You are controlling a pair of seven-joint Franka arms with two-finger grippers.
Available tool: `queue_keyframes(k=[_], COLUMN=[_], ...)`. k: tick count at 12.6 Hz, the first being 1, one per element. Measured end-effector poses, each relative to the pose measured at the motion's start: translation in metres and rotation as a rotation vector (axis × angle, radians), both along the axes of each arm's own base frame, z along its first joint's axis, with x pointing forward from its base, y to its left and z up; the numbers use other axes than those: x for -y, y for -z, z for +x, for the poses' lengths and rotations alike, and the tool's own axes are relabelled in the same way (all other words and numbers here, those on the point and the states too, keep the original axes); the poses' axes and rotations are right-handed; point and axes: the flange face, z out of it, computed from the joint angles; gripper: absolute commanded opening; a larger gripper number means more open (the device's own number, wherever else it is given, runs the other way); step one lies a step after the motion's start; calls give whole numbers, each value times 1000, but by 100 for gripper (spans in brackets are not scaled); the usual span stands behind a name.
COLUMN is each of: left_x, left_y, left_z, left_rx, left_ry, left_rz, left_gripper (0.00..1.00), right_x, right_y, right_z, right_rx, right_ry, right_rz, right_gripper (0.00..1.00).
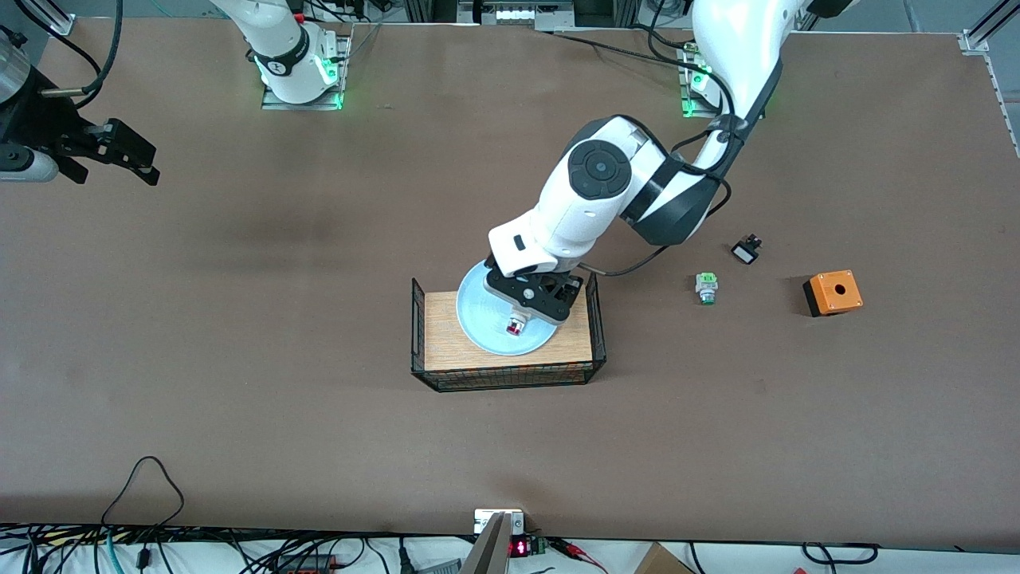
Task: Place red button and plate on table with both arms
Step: 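Reach the left gripper down to the red button on the plate, then grasp the red button with the left gripper and lift it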
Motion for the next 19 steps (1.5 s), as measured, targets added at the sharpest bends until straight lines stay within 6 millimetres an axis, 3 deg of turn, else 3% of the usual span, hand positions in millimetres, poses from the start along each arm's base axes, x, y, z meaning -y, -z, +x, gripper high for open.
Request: queue_keyframes(k=[7, 11, 15, 16, 17, 18, 19], left_x=[7, 7, 12, 14, 15, 15, 14], left_y=[20, 25, 40, 44, 48, 48, 46], left_z=[-4, -3, -3, -3, -3, -2, -1], left_rx=[39, 34, 41, 41, 39, 42, 46], left_ry=[52, 52, 56, 57, 58, 57, 55], left_rz=[81, 85, 72, 69, 69, 67, 65], left_gripper=[100, 100, 76, 64, 45, 34, 30], right_x=[3, -17, -62, -76, -89, -101, -111], right_y=[5, 12, 12, 12, 13, 13, 15], right_z=[12, 14, 8, 5, 2, 0, -2], right_rx=[0, -18, -20, -20, -21, -22, -26], right_ry=[4, -58, -261, -290, -315, -337, -354], right_rz=[2, 3, 1, 5, 9, 11, 18], right_gripper=[100, 100, 100, 100, 100, 100, 100])
